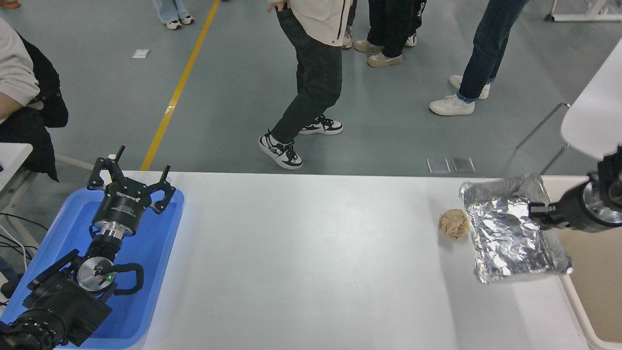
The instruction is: Pick up foil plate and place in dustbin
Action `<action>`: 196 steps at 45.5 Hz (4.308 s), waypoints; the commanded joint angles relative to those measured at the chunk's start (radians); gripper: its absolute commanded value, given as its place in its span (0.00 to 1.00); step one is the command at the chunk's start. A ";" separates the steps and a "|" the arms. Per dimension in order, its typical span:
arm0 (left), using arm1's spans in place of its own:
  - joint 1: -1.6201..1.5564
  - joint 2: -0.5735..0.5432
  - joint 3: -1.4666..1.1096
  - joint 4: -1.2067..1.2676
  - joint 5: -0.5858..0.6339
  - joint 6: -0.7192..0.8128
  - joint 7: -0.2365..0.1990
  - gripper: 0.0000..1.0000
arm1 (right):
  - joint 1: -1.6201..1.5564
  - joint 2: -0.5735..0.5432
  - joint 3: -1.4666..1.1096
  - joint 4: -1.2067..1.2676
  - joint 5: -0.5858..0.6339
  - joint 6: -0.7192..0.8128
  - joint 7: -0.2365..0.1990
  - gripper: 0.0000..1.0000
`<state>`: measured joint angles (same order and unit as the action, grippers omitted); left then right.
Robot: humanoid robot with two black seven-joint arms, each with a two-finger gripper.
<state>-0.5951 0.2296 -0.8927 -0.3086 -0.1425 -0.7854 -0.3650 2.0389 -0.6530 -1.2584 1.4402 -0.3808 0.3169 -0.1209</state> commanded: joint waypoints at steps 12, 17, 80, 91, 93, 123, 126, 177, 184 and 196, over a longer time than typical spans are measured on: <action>0.000 0.000 0.000 0.000 0.000 0.000 0.000 1.00 | 0.372 0.012 -0.067 0.008 0.002 0.257 -0.005 0.00; 0.000 0.000 0.000 0.000 0.000 0.000 0.000 1.00 | 0.383 0.016 -0.067 0.008 0.000 0.268 -0.005 0.00; 0.000 0.000 0.000 0.000 0.000 0.000 0.000 1.00 | -0.798 -0.048 -0.032 -0.820 0.379 -0.315 -0.008 0.00; 0.000 0.000 0.000 0.000 0.000 0.000 0.000 1.00 | -1.069 0.001 0.212 -0.971 0.404 -0.404 -0.009 0.00; 0.000 0.000 0.000 0.000 0.000 0.000 0.000 1.00 | -1.101 0.006 0.255 -0.974 0.404 -0.430 -0.009 0.00; 0.000 -0.001 0.000 -0.001 0.000 0.000 0.000 1.00 | -1.249 0.012 0.383 -1.046 0.401 -0.515 -0.006 1.00; 0.000 0.000 0.000 0.000 0.000 0.000 0.000 1.00 | -1.249 0.019 0.383 -1.040 0.392 -0.507 -0.006 1.00; 0.000 0.000 0.000 -0.001 0.000 0.000 0.000 1.00 | -0.197 0.256 0.211 -0.451 0.224 -0.072 -0.005 1.00; 0.000 -0.001 0.000 0.000 0.000 0.000 0.000 1.00 | -0.074 0.254 0.209 -0.371 0.224 0.145 -0.005 1.00; 0.000 0.000 0.000 0.000 0.000 0.000 0.000 1.00 | 0.061 0.262 0.192 -0.241 0.195 0.356 -0.006 1.00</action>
<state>-0.5951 0.2298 -0.8927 -0.3085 -0.1426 -0.7854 -0.3649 1.9514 -0.4001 -1.0465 1.0753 -0.1597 0.4625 -0.1268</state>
